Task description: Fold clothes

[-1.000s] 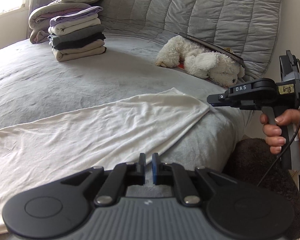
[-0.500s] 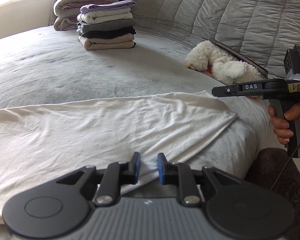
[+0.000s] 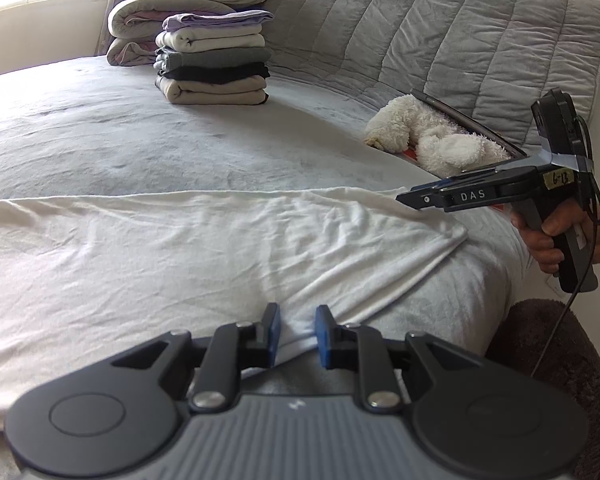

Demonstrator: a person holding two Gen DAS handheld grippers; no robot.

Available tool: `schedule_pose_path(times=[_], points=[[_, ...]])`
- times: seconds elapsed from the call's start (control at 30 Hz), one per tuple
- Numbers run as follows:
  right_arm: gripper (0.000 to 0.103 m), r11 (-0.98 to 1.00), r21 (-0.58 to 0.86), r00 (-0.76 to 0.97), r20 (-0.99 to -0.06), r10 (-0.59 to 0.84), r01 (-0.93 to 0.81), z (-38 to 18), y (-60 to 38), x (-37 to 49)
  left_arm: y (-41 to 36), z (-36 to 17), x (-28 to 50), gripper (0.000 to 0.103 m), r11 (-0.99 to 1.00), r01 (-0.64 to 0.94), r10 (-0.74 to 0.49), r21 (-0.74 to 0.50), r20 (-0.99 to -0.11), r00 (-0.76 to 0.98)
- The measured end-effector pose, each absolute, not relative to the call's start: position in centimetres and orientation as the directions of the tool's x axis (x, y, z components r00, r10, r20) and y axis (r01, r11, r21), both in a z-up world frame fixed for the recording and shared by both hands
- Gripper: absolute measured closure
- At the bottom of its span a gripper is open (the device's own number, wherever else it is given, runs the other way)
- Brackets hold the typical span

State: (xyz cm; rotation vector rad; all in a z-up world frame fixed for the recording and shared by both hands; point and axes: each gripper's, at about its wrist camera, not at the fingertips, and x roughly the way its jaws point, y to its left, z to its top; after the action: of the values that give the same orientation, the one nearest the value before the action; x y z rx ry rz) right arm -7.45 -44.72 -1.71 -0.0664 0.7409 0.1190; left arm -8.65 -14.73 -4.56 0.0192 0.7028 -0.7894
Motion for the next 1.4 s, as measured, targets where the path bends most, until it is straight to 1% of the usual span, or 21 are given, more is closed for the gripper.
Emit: schedule_pose_path(times=[0.07,0.13,0.17,0.2,0.23,0.3,0.43,0.57,0.67,0.73,0.8,0.97,1.03,1.07,1.1,1.27,1.4], points=[[0.067,0.991,-0.011,0.728,-0.68,0.093,-0.137,-1.6,-44.8,-7.2,-14.6,-4.6,-8.6,0.083,0.714,0.655,-0.649,-0.246,-0.583,0.489],[0.074,0.988,-0.017,0.71,-0.698,0.097,-0.152,-1.8,-44.7,-7.0,-14.6,-4.7,-8.6,0.083,0.713,0.657,-0.651,-0.247,-0.581,0.488],[0.082,0.987,-0.02,0.7,-0.708,0.099,-0.161,-2.0,-44.6,-6.8,-14.6,-4.7,-8.6,0.083,0.712,0.657,-0.652,-0.248,-0.58,0.488],[0.095,0.985,-0.024,0.694,-0.713,0.101,-0.169,-2.1,-44.5,-6.8,-14.6,-4.7,-8.6,0.083,0.711,0.658,-0.653,-0.248,-0.579,0.488],[0.098,0.985,-0.029,0.696,-0.711,0.099,-0.17,-2.1,-44.4,-6.9,-14.5,-4.7,-8.6,0.083,0.711,0.658,-0.654,-0.249,-0.578,0.488],[0.101,0.985,-0.046,0.707,-0.702,0.084,-0.163,-1.8,-44.3,-6.9,-14.4,-4.7,-8.6,0.083,0.71,0.658,-0.656,-0.252,-0.576,0.487],[0.101,0.988,-0.1,0.741,-0.672,0.019,-0.116,-1.0,-44.5,-6.7,-14.4,-4.7,-8.5,0.083,0.708,0.658,-0.658,-0.255,-0.575,0.486],[0.102,0.988,-0.14,0.741,-0.669,-0.045,-0.066,-1.3,-44.7,-5.7,-14.3,-4.7,-8.5,0.083,0.708,0.657,-0.66,-0.259,-0.574,0.485],[0.102,0.989,-0.139,0.733,-0.677,-0.064,-0.043,-2.1,-44.9,-4.9,-14.3,-4.7,-8.5,0.083,0.71,0.653,-0.659,-0.263,-0.576,0.484],[0.101,0.992,-0.125,0.743,-0.665,-0.072,-0.015,-2.0,-45.1,-5.1,-14.3,-4.5,-8.4,0.083,0.713,0.648,-0.657,-0.269,-0.58,0.482],[0.085,0.996,-0.089,0.758,-0.649,-0.071,0.018,-1.5,-45.6,-5.6,-14.2,-4.1,-8.4,0.081,0.712,0.647,-0.656,-0.273,-0.586,0.475],[0.084,0.999,-0.003,0.771,-0.635,-0.044,0.054,-0.2,-46.3,-7.2,-13.4,-3.1,-8.3,0.075,0.716,0.651,-0.643,-0.252,-0.601,0.475],[0.077,0.998,0.022,0.773,-0.634,-0.029,0.056,-0.1,-46.4,-7.8,-12.9,-2.7,-8.2,0.073,0.718,0.651,-0.639,-0.244,-0.602,0.479],[0.065,0.998,0.036,0.774,-0.633,-0.022,0.057,-0.1,-46.5,-8.1,-12.7,-2.6,-8.1,0.072,0.719,0.65,-0.639,-0.245,-0.602,0.479],[0.062,0.997,0.041,0.774,-0.632,-0.023,0.064,-0.2,-46.6,-8.2,-12.5,-2.6,-8.1,0.071,0.719,0.65,-0.639,-0.246,-0.601,0.479],[0.062,0.994,0.07,0.772,-0.635,-0.02,0.083,-0.8,-47.4,-7.6,-12.1,-2.8,-8.1,0.071,0.727,0.639,-0.632,-0.251,-0.607,0.481],[0.066,0.996,0.077,0.752,-0.659,0.01,0.055,-1.5,-47.2,-6.6,-12.3,-3.2,-8.3,0.07,0.729,0.641,-0.627,-0.241,-0.612,0.482]])
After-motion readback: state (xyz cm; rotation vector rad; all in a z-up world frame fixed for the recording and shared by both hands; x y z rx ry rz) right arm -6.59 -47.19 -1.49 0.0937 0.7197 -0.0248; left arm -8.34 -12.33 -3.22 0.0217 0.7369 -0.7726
